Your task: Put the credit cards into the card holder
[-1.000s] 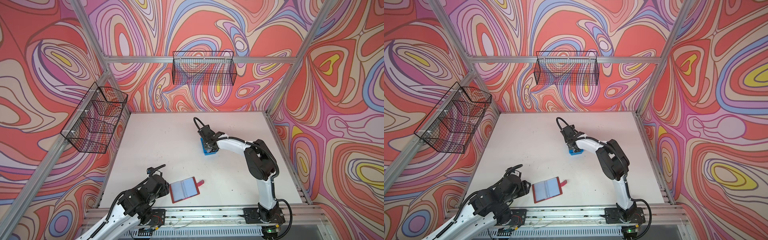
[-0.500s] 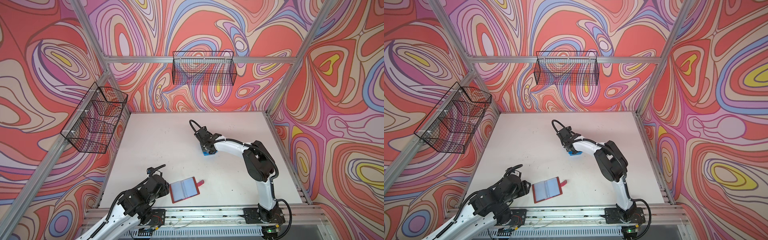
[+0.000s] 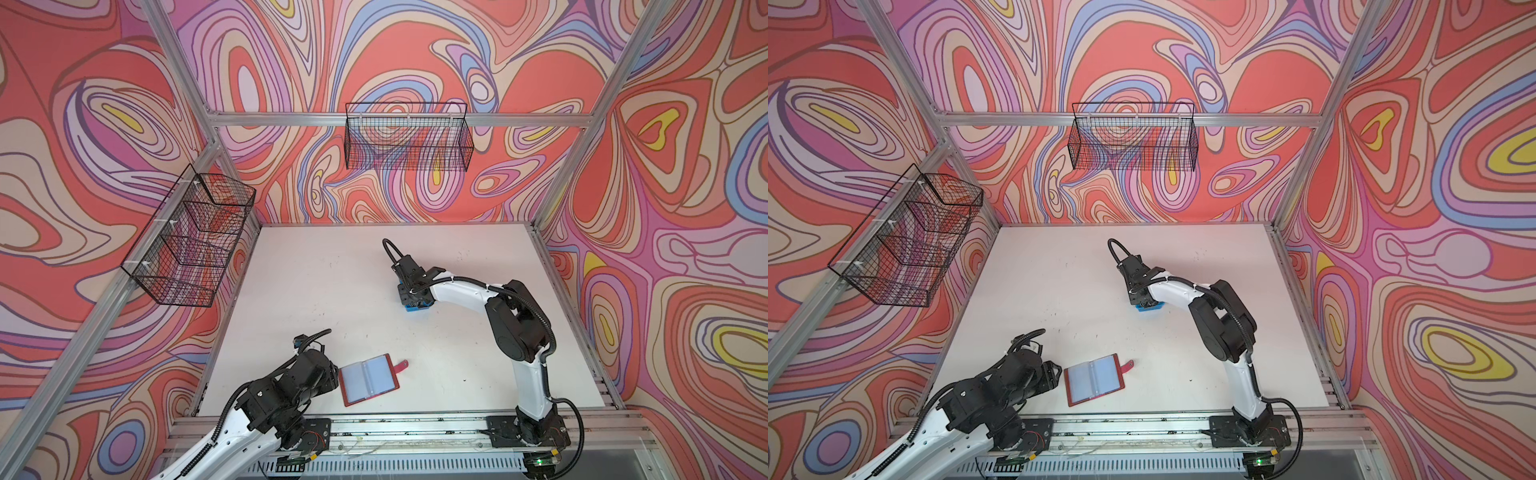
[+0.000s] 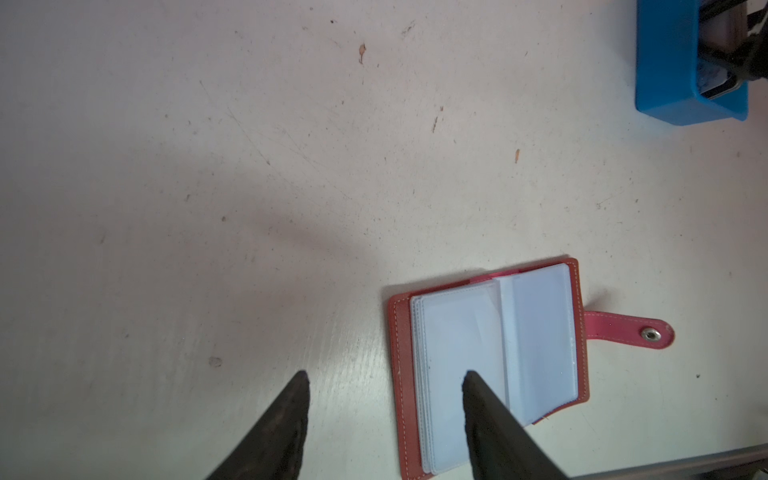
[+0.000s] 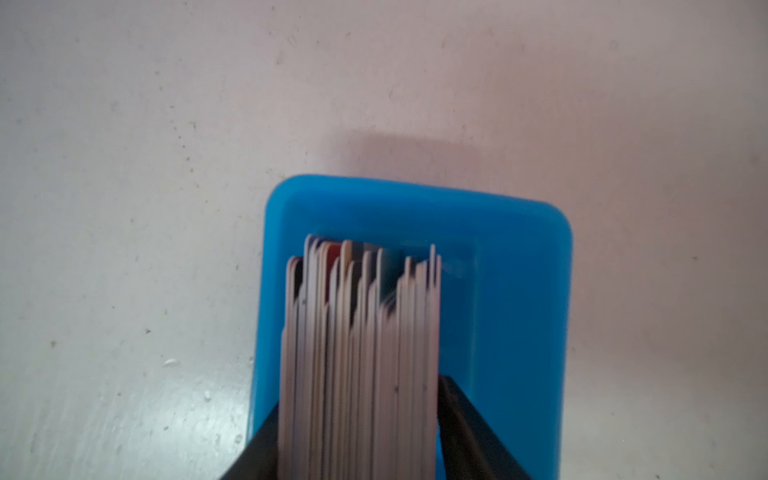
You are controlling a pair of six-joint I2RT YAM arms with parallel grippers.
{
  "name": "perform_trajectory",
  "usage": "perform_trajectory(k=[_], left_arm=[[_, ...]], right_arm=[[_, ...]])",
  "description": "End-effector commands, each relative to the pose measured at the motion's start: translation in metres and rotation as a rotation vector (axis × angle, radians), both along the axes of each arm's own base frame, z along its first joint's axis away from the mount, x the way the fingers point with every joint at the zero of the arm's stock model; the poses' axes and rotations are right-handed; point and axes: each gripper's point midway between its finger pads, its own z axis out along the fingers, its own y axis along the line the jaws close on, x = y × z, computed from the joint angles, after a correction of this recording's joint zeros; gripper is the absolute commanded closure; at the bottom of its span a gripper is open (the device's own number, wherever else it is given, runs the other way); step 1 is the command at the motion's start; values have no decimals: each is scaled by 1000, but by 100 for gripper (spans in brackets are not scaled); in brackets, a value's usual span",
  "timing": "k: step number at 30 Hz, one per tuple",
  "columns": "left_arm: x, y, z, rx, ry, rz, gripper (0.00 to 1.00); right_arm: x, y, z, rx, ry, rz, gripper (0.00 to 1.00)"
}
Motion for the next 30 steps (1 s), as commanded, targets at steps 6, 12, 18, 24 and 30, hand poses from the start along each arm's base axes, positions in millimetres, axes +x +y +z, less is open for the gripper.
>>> perform_trajectory(k=[6, 12, 18, 24, 30], left_arm=[[0, 1, -4, 10, -1, 0, 39], [0, 1, -4, 10, 0, -1, 39], [0, 1, -4, 7, 0, -1, 39], [0, 1, -4, 8, 0, 0, 39], [-1, 1, -4, 7, 1, -1, 39]], right_arm=[[-1, -7, 8, 281, 78, -10, 51], [-1, -3, 13, 366, 90, 6, 53], [1, -1, 14, 388, 87, 12, 42], [7, -6, 18, 395, 67, 10, 37], [9, -10, 27, 400, 40, 9, 37]])
